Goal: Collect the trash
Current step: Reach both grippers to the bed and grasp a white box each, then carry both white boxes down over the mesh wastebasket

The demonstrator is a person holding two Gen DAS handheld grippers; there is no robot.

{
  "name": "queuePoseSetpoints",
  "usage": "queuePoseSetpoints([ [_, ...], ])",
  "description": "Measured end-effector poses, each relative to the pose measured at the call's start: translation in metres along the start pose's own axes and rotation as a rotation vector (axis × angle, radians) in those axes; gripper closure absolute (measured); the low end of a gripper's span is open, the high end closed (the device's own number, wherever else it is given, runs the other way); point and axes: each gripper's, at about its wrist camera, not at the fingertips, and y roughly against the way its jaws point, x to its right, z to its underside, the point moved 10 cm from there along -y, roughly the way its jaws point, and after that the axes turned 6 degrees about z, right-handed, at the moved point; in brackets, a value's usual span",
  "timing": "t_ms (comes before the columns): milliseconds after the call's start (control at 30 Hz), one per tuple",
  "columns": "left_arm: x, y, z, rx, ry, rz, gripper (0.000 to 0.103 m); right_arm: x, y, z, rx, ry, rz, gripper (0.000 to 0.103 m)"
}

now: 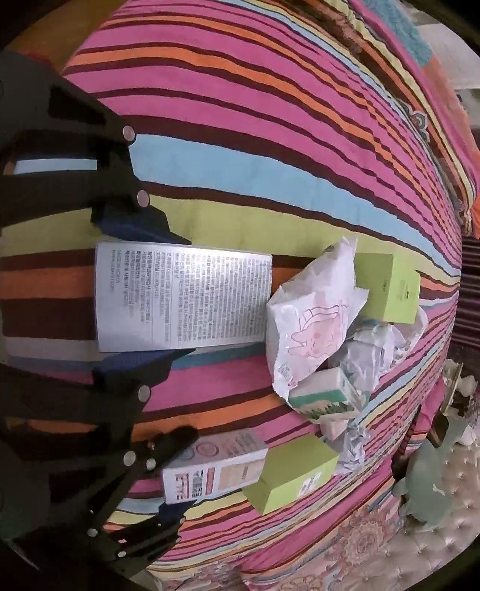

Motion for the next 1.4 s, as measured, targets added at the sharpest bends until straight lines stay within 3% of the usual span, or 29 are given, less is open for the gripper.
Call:
queuePoseSetpoints([
  [533, -0.014, 0.042, 0.036, 0.037, -0.071, 0.009, 0.055, 0.02, 0.05, 0.029, -0.08, -0.152, -0.151, 0.051],
  [800, -0.006, 0.083, 0.097, 0.006, -0.16, 0.053, 0.055, 0.01, 0.096, 0.077, -0.176, -0.182, -0.256, 0.051],
  [900, 0.0, 0.09, 0.136, -0.05, -0.172, 0.1, 0.055, -0.002, 0.109, 0.098, -0.22, -0.173, -0.291, 0.051],
  [1000, 0.002, 0.089, 0.163, -0.089, -0.177, 0.098, 0.055, -0.01, 0.117, 0.121, -0.273, -0.194, -0.305, 0.051],
  [1133, 0.0, 0.078, 0.201, -0.176, -0.134, 0.13, 0.055, -0.014, 0.121, 0.154, -0.348, -0.237, -0.299, 0.051],
  [1400, 0.003, 0.049, 0.259, -0.363, -0.127, 0.143, 0.055, -0.029, 0.111, 0.223, -0.601, -0.371, -0.348, 0.051],
])
